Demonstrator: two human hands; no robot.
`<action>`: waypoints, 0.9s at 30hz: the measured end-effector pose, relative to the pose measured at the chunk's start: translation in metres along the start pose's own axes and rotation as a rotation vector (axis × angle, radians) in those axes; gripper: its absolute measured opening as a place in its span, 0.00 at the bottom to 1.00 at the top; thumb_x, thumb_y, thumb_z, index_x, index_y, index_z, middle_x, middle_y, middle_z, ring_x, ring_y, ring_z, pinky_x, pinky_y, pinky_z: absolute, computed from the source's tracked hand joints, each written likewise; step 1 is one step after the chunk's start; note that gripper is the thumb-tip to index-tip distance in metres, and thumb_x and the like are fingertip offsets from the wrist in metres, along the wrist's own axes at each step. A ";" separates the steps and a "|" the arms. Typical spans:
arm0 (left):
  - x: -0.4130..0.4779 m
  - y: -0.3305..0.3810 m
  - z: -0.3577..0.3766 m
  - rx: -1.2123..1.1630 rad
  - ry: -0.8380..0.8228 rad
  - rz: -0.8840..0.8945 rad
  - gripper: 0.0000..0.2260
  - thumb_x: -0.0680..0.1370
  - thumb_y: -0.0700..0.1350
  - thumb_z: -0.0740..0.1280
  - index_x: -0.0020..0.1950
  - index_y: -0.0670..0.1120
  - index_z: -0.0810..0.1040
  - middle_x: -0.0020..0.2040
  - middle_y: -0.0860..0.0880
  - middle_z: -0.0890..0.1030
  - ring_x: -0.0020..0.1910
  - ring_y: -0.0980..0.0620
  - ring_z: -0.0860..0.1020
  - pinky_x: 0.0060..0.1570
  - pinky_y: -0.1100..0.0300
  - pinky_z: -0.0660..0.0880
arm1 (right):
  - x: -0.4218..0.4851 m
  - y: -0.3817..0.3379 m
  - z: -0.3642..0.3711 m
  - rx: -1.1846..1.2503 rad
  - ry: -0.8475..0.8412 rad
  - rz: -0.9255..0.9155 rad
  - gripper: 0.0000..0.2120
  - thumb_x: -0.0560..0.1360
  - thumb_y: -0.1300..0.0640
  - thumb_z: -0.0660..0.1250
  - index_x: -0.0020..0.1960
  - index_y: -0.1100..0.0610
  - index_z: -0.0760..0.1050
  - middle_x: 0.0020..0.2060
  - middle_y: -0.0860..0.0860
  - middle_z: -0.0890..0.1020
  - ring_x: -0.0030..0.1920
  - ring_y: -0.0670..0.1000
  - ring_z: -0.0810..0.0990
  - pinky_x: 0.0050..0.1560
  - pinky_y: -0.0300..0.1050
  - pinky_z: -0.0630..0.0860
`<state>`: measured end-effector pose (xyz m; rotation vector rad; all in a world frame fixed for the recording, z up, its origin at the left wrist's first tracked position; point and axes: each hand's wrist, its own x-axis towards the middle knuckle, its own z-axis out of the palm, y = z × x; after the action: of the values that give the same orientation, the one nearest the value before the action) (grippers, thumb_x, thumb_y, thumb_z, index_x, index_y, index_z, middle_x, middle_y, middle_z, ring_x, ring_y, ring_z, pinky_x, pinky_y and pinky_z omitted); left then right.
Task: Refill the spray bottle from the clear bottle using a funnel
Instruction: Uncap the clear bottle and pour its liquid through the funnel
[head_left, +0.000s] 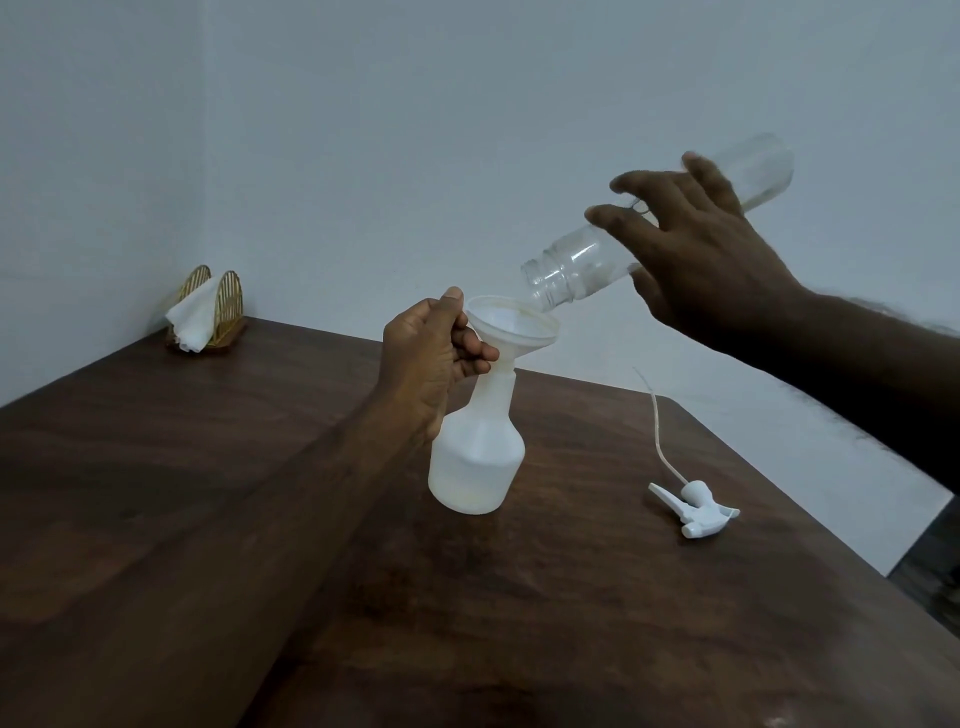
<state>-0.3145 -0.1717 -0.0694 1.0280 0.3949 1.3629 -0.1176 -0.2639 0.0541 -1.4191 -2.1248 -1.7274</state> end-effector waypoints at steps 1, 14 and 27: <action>0.000 0.000 0.000 -0.005 -0.002 -0.002 0.13 0.81 0.47 0.62 0.38 0.43 0.71 0.25 0.48 0.74 0.27 0.51 0.78 0.29 0.61 0.76 | -0.001 -0.001 0.000 -0.052 0.020 -0.031 0.26 0.71 0.71 0.65 0.68 0.60 0.70 0.63 0.63 0.73 0.64 0.64 0.72 0.73 0.67 0.53; 0.001 0.001 -0.002 0.008 0.009 0.014 0.13 0.81 0.45 0.62 0.38 0.43 0.72 0.28 0.46 0.74 0.27 0.51 0.78 0.31 0.59 0.77 | -0.008 -0.002 0.007 -0.186 0.016 -0.026 0.25 0.74 0.67 0.63 0.70 0.56 0.69 0.59 0.59 0.77 0.63 0.61 0.73 0.71 0.72 0.50; 0.004 0.000 -0.001 -0.003 0.027 0.008 0.13 0.81 0.44 0.63 0.37 0.43 0.71 0.27 0.46 0.73 0.27 0.50 0.77 0.30 0.59 0.76 | -0.014 -0.003 0.005 -0.135 -0.007 0.054 0.26 0.72 0.63 0.69 0.69 0.55 0.71 0.58 0.59 0.79 0.59 0.62 0.75 0.70 0.71 0.53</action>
<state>-0.3140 -0.1676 -0.0688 1.0108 0.4089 1.3857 -0.1092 -0.2680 0.0425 -1.5022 -1.9867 -1.8805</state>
